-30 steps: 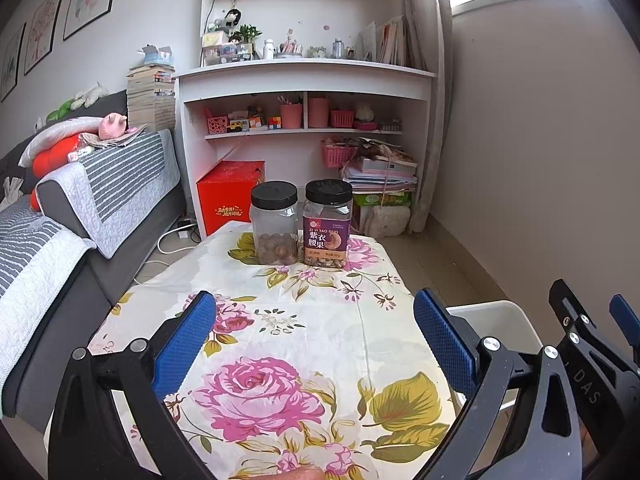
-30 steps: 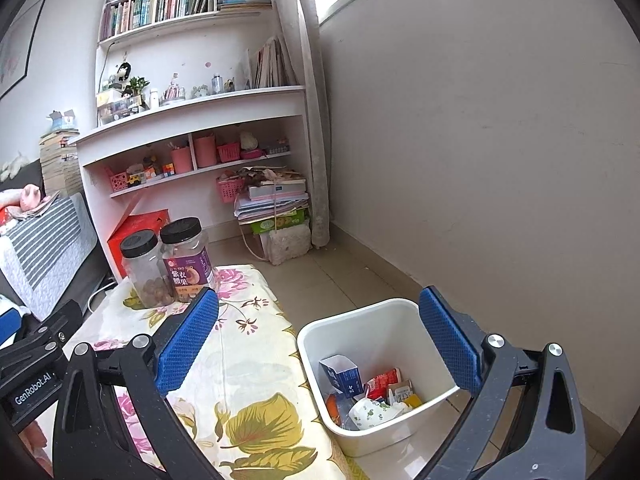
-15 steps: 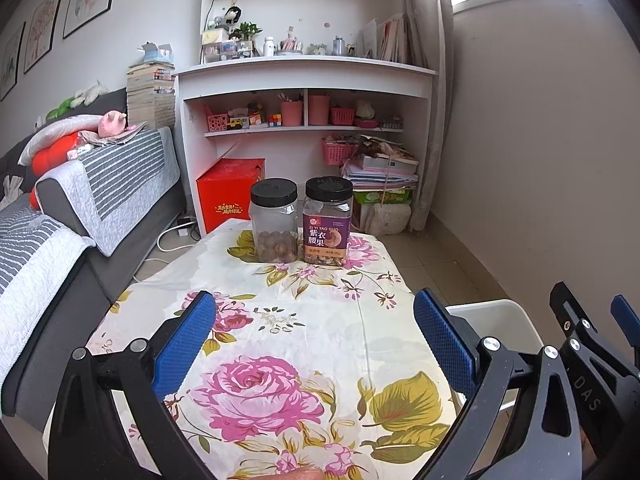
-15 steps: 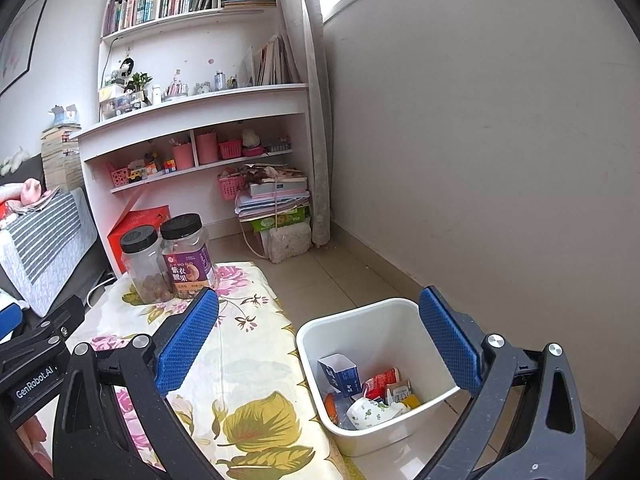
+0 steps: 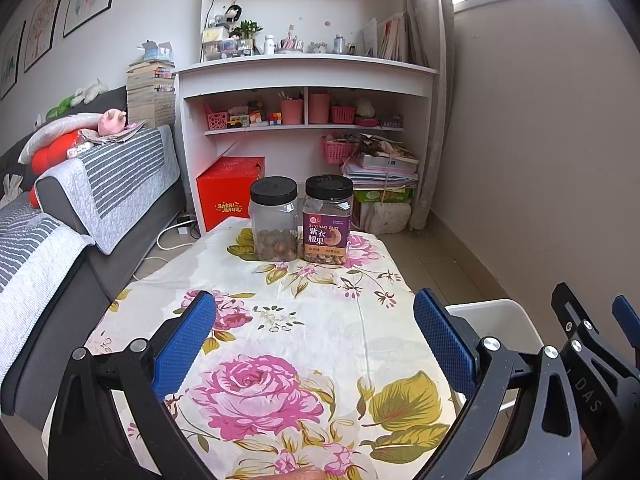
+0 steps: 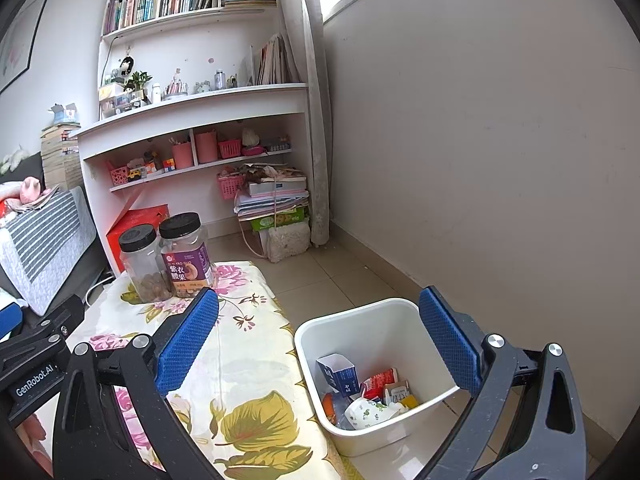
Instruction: Collect trash
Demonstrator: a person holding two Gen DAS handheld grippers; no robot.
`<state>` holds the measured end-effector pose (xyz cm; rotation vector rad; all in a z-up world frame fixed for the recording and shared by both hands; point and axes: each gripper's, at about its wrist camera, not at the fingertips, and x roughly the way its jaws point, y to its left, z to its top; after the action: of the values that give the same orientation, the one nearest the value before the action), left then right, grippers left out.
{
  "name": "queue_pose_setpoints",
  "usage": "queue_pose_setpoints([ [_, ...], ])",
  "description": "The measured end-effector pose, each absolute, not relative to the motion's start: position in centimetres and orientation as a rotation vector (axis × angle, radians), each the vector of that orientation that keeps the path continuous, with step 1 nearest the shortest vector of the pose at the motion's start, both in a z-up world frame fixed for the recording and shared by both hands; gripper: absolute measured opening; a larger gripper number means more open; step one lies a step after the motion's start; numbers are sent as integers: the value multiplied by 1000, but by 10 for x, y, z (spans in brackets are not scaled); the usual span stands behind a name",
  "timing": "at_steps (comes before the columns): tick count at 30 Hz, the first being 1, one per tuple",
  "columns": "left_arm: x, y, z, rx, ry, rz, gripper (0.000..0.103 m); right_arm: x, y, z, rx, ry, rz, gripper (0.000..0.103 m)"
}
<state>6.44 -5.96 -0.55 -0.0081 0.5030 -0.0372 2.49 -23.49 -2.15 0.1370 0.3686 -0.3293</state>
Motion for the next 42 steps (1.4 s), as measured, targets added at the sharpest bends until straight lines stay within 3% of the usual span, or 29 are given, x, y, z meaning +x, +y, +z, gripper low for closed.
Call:
queue_pose_setpoints([
  [42,68,-61,-12,-5,515,-71,94,28,-248,-32,122,390,-311,96],
])
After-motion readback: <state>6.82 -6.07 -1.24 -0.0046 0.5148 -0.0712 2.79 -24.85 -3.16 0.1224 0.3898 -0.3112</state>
